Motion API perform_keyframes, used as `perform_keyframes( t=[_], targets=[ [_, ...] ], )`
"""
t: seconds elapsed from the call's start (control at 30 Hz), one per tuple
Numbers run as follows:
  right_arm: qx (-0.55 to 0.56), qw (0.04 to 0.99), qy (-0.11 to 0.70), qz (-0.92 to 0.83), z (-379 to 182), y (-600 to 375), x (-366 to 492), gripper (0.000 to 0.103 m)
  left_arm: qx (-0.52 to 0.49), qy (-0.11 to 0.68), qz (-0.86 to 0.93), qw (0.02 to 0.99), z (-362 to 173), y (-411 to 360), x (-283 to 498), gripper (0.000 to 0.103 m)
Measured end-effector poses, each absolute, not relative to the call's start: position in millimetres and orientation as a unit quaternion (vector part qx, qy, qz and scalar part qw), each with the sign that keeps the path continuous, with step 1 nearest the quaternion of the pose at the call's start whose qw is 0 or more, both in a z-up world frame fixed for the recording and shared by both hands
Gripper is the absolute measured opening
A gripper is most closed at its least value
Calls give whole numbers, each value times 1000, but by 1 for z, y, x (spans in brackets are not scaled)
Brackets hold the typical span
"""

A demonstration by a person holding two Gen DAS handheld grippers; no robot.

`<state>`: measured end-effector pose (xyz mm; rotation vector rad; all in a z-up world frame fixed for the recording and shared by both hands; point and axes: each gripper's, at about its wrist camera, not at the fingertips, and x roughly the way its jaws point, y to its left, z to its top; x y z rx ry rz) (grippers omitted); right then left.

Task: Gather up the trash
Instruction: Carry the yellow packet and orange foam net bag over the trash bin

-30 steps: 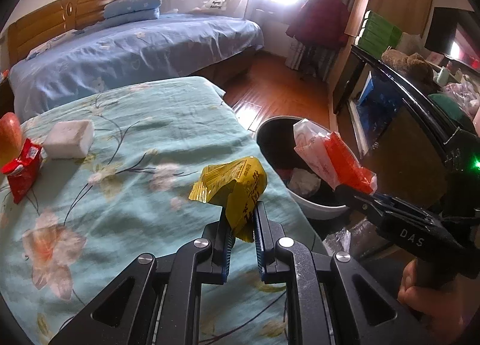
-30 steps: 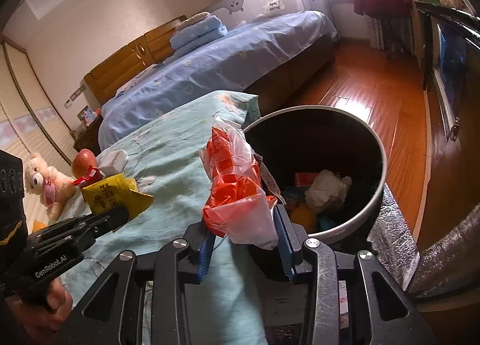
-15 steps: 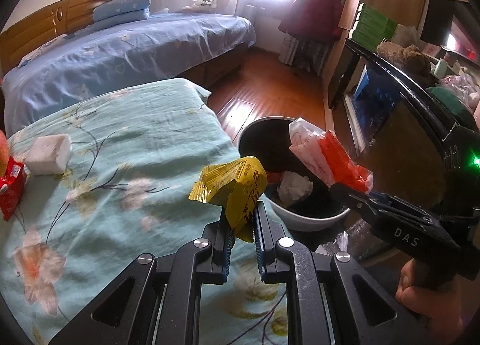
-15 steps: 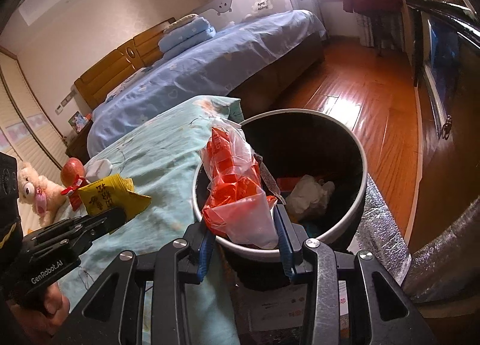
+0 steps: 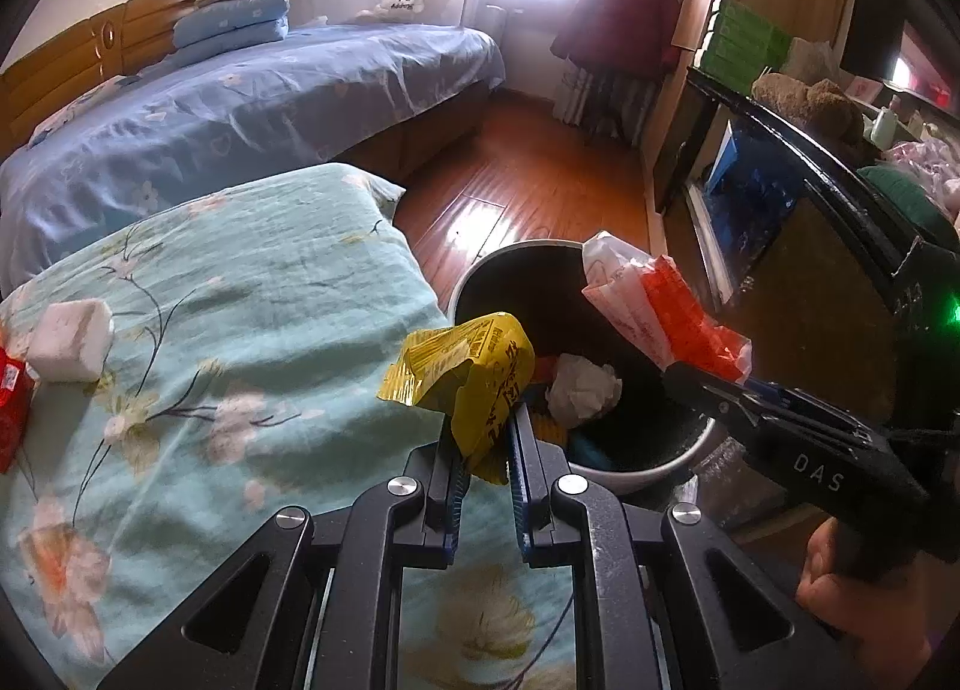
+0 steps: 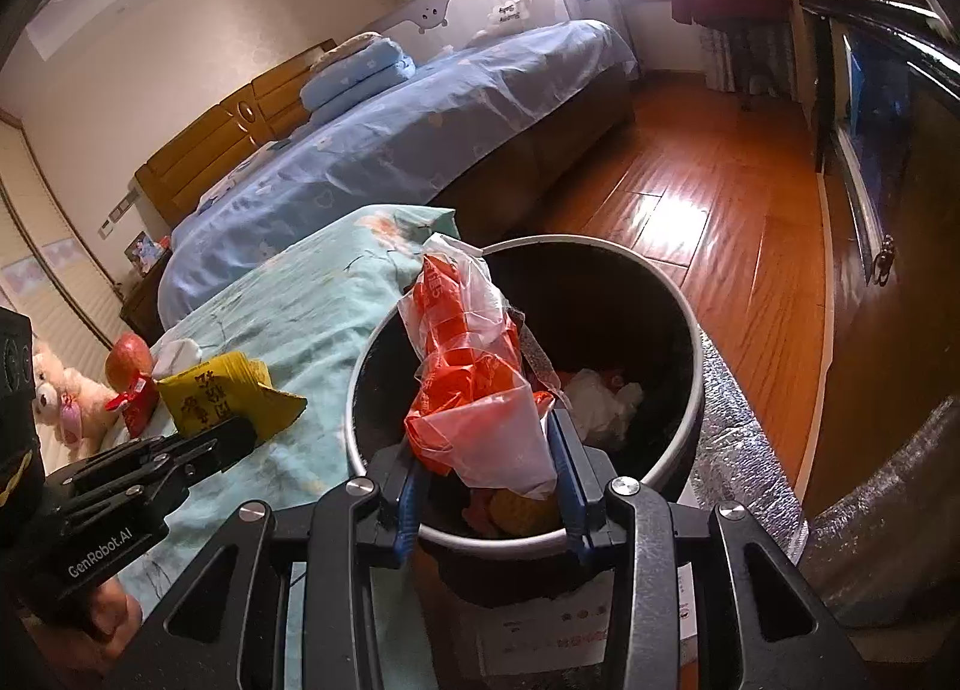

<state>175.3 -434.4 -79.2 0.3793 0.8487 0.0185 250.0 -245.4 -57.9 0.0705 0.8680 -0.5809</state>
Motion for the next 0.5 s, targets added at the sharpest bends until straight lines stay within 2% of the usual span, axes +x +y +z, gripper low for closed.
perform_keyframes(
  t=[0.5],
  targets=[
    [178, 892, 415, 0, -82, -448, 191, 38, 36, 415, -279, 865, -64, -265, 271, 12]
  ],
)
